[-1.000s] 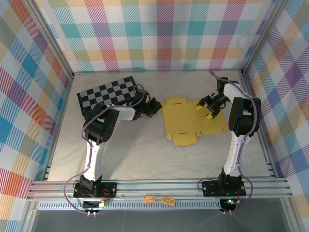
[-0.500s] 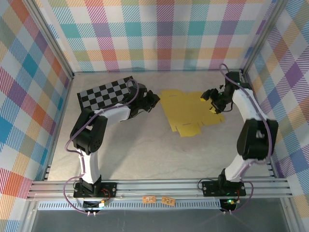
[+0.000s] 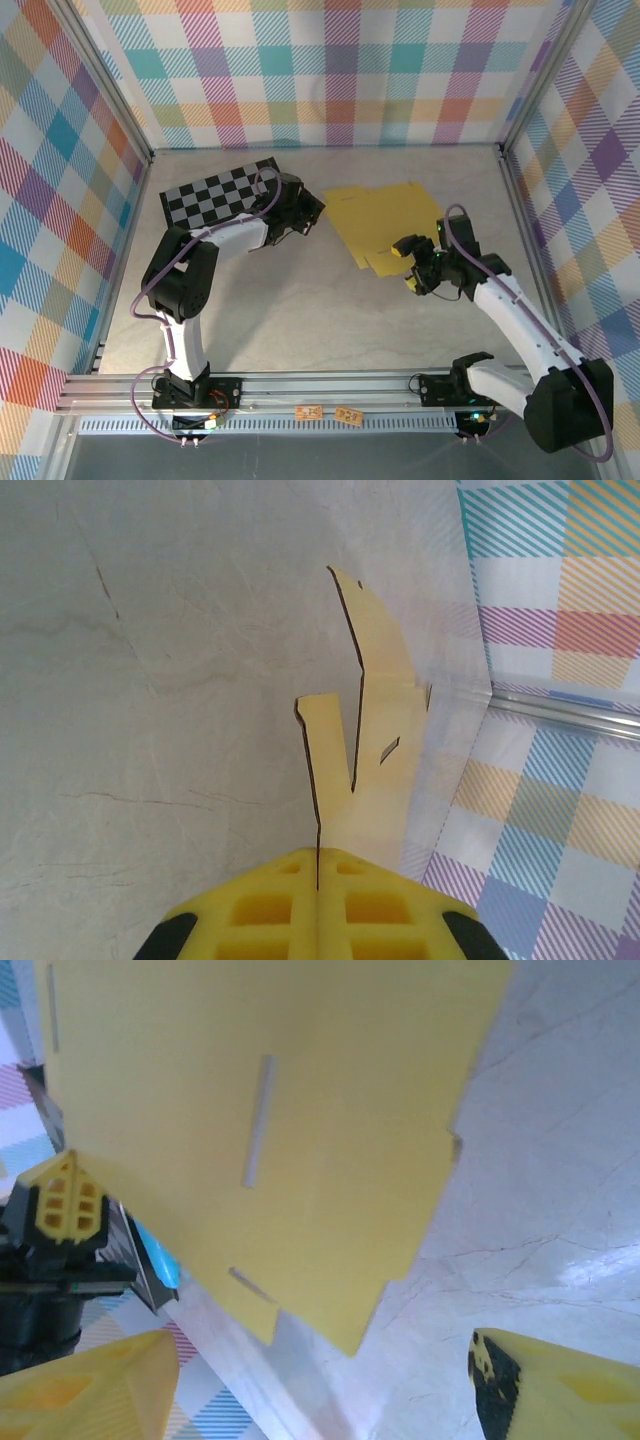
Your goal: Fold the paper box
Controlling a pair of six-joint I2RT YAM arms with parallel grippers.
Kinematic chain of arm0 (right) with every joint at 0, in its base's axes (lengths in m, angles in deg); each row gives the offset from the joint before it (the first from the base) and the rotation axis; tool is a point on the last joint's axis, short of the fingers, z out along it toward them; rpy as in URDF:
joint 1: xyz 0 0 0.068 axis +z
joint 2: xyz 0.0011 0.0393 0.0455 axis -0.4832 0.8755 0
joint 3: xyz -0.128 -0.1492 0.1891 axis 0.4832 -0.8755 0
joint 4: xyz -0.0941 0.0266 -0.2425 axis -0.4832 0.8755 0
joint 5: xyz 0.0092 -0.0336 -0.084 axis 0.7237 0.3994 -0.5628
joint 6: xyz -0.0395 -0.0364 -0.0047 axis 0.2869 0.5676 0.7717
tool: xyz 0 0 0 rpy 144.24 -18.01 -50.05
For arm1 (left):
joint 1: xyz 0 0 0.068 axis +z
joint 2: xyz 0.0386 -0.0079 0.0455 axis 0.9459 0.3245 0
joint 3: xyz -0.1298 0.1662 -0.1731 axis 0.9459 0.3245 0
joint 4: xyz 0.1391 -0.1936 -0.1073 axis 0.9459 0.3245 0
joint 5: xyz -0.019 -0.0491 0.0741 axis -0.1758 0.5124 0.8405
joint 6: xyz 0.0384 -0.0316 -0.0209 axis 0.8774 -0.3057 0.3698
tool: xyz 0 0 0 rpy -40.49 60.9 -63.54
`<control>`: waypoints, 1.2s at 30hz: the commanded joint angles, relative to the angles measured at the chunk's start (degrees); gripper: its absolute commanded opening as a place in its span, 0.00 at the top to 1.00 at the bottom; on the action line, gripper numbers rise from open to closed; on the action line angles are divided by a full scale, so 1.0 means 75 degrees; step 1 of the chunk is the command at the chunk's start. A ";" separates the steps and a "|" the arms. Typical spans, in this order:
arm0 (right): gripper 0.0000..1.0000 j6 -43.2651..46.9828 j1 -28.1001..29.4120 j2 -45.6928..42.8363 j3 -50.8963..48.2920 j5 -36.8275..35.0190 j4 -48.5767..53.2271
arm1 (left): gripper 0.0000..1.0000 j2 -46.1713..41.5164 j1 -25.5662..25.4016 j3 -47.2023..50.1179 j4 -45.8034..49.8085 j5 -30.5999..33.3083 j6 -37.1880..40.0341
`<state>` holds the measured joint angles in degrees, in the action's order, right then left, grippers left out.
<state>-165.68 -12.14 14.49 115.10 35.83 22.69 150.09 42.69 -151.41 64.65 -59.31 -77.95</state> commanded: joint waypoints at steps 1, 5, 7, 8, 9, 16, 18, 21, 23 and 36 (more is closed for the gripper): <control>0.22 -0.1212 0.0147 0.0192 -0.0258 -0.0190 -0.1292 | 1.00 -0.0381 -0.0048 -0.0191 0.0136 0.0018 -0.0280; 0.22 -0.1536 0.0297 0.0512 -0.0616 -0.0210 -0.2032 | 1.00 -0.0408 -0.0060 -0.0233 0.0169 -0.0004 -0.0304; 0.23 -0.1550 0.0318 0.0610 -0.0668 -0.0326 -0.2300 | 1.00 -0.0428 -0.0060 -0.0262 0.0206 -0.0009 -0.0302; 0.24 -0.1539 0.0314 0.0654 -0.0686 -0.0401 -0.2443 | 1.00 -0.0443 -0.0060 -0.0274 0.0228 -0.0016 -0.0299; 0.25 -0.1532 0.0317 0.0705 -0.0684 -0.0479 -0.2580 | 1.00 -0.0451 -0.0071 -0.0282 0.0256 -0.0010 -0.0305; 0.58 -0.1837 0.0347 0.1034 -0.0605 -0.0795 -0.3277 | 1.00 -0.0508 -0.0071 -0.0321 0.0340 -0.0017 -0.0387; 0.72 -0.1834 0.0341 0.0957 -0.0300 -0.1050 -0.3048 | 1.00 -0.0564 -0.0071 -0.0321 0.0342 -0.0015 -0.0398; 1.00 -0.2074 0.0313 0.0944 0.0186 -0.1215 -0.2620 | 1.00 -0.0754 -0.0063 -0.0429 0.0360 0.0004 -0.0356; 1.00 -0.2197 0.0238 0.0987 0.0692 -0.1256 -0.2110 | 0.80 -0.0972 -0.0049 -0.0750 0.0703 0.0073 -0.0018; 1.00 -0.1210 -0.1726 0.3712 0.8082 0.1524 0.3647 | 0.48 -0.2711 0.0655 -0.1665 0.2405 0.0631 0.6128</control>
<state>-177.41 -23.75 39.43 167.80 39.92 33.03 130.72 46.99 -166.27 82.11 -54.74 -49.38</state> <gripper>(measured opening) 0.061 0.541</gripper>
